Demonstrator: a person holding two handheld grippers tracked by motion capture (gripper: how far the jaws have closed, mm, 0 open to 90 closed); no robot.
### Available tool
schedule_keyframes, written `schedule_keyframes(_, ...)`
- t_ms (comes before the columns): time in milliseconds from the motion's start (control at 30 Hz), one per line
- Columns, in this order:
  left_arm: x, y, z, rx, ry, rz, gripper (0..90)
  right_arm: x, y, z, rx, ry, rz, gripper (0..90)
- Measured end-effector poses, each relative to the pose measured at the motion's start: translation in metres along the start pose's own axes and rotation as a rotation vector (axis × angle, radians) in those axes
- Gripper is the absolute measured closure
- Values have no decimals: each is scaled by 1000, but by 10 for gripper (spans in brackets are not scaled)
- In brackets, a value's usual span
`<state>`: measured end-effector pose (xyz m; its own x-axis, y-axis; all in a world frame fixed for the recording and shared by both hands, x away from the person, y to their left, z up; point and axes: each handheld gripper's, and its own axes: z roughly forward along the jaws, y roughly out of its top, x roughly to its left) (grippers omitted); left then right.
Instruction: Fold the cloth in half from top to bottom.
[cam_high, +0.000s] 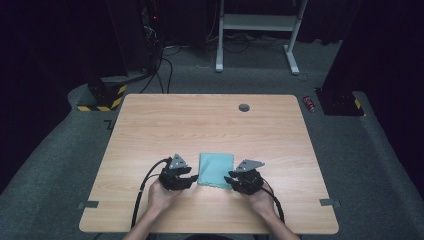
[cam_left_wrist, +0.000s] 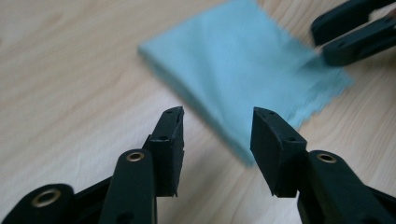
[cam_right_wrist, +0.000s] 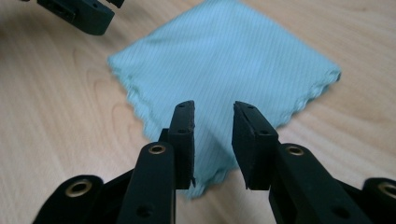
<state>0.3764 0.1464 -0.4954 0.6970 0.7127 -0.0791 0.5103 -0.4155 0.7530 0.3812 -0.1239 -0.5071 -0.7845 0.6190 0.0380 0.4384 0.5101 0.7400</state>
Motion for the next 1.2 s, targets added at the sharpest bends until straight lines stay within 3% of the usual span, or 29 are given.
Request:
schedule_keyframes(167, -3, 20, 30, -4, -13, 36, 525, -10, 10, 12, -19, 3, 45, 738)
schedule_keyframes(300, 5, 18, 46, 38, -6, 17, 529, -19, 14, 21, -9, -10, 56, 739)
schedule_keyframes(467, 20, 12, 39, 73, 42, -6, 532, -26, 7, 21, 28, -24, 68, 724)
schedule_keyframes(600, 24, 16, 31, 7, 38, -20, 532, -31, 10, 16, -8, -34, 92, 739)
schedule_keyframes(833, 20, 39, 55, -20, -3, -22, 533, -35, 34, 31, -58, -32, 134, 844)
schedule_keyframes(967, 25, 35, 72, 27, 14, -50, 536, -40, 38, 46, -31, -51, 139, 852)
schedule_keyframes(1033, 31, 34, 71, 7, 10, -85, 556, -46, 34, 50, -13, -67, 163, 852)
schedule_keyframes(1133, 36, 33, 67, 12, 36, -93, 548, -56, 29, 49, -9, -81, 198, 847)
schedule_keyframes(1200, 37, 33, 63, 21, 51, -97, 526, -57, 28, 45, -12, -101, 191, 825)
